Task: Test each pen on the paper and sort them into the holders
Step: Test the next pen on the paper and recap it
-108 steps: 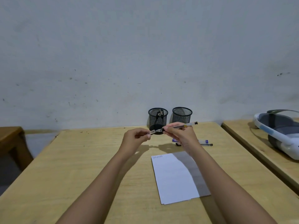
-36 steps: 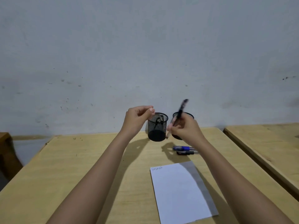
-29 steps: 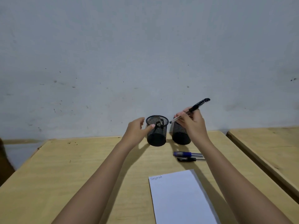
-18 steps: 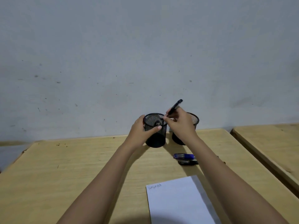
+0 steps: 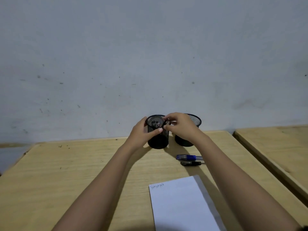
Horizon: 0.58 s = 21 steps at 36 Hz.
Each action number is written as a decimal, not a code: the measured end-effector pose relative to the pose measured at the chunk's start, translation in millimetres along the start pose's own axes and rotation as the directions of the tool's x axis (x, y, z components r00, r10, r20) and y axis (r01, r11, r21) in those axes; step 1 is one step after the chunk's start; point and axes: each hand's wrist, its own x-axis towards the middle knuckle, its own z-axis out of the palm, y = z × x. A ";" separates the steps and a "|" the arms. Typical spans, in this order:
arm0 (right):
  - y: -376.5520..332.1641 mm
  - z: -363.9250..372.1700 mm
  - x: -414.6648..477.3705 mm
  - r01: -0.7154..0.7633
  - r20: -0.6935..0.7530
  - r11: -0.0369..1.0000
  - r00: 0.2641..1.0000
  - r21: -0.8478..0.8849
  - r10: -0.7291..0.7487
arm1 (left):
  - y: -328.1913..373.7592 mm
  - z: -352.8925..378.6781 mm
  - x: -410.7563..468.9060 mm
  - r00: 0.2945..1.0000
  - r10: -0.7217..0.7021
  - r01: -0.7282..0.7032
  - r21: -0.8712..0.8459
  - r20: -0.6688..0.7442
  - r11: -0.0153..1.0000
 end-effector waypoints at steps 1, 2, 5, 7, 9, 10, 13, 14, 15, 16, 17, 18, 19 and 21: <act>0.6 -1.0 -2.9 -0.007 -0.014 1.000 1.000 0.011 0.008 | -0.2 -2.3 -2.7 1.000 -0.010 0.010 0.022 0.004 1.000; 1.3 -2.2 -7.0 -0.010 -0.030 1.000 0.999 0.014 0.010 | -0.5 -4.7 -6.3 1.000 -0.024 0.023 0.047 0.017 0.999; 5.2 -6.2 -26.5 -0.032 -0.079 0.999 0.996 0.035 0.034 | -5.4 -10.5 -24.5 0.992 -0.102 0.087 0.177 0.075 0.980; 9.5 -9.0 -43.3 -0.061 -0.109 0.995 0.992 0.078 0.069 | -13.9 -15.8 -41.3 0.984 -0.152 0.119 0.284 0.097 0.952; 18.8 -10.4 -59.9 -0.090 -0.115 0.993 0.988 0.082 0.099 | -22.1 -21.3 -60.2 0.974 -0.177 0.117 0.359 0.138 0.926; 25.5 -10.8 -67.7 -0.107 -0.106 0.992 0.988 0.065 0.114 | -26.6 -24.0 -68.5 0.971 -0.180 0.104 0.398 0.159 0.912; 47.9 -10.9 -87.7 -0.172 -0.046 0.985 0.984 -0.029 0.170 | -38.7 -26.2 -88.6 0.961 -0.191 0.060 0.527 0.198 0.848; 53.7 -11.2 -93.3 -0.192 -0.015 0.979 0.981 -0.068 0.192 | -41.3 -26.1 -93.4 0.960 -0.195 0.054 0.556 0.199 0.830; 58.1 -11.3 -98.3 -0.206 0.018 0.972 0.978 -0.109 0.209 | -42.3 -25.5 -97.1 0.964 -0.189 0.048 0.573 0.188 0.818; 61.9 -11.3 -102.7 -0.209 0.043 0.967 0.975 -0.146 0.218 | -42.9 -24.5 -99.5 0.970 -0.168 0.034 0.588 0.176 0.808; 65.0 -11.3 -106.2 -0.201 0.055 0.964 0.975 -0.176 0.213 | -44.0 -23.4 -100.5 0.975 -0.148 0.021 0.596 0.166 0.803; 67.4 -11.3 -108.9 -0.183 0.060 0.962 0.978 -0.205 0.199 | -44.1 -22.2 -101.3 0.978 -0.136 0.012 0.603 0.160 0.798; 69.5 -11.1 -111.1 -0.161 0.063 0.959 0.982 -0.234 0.180 | -45.2 -21.2 -102.0 0.979 -0.129 0.007 0.610 0.156 0.792; 72.5 -9.7 -113.5 -0.120 0.081 0.954 0.986 -0.274 0.147 | -46.3 -19.8 -103.1 0.982 -0.121 0.003 0.627 0.145 0.779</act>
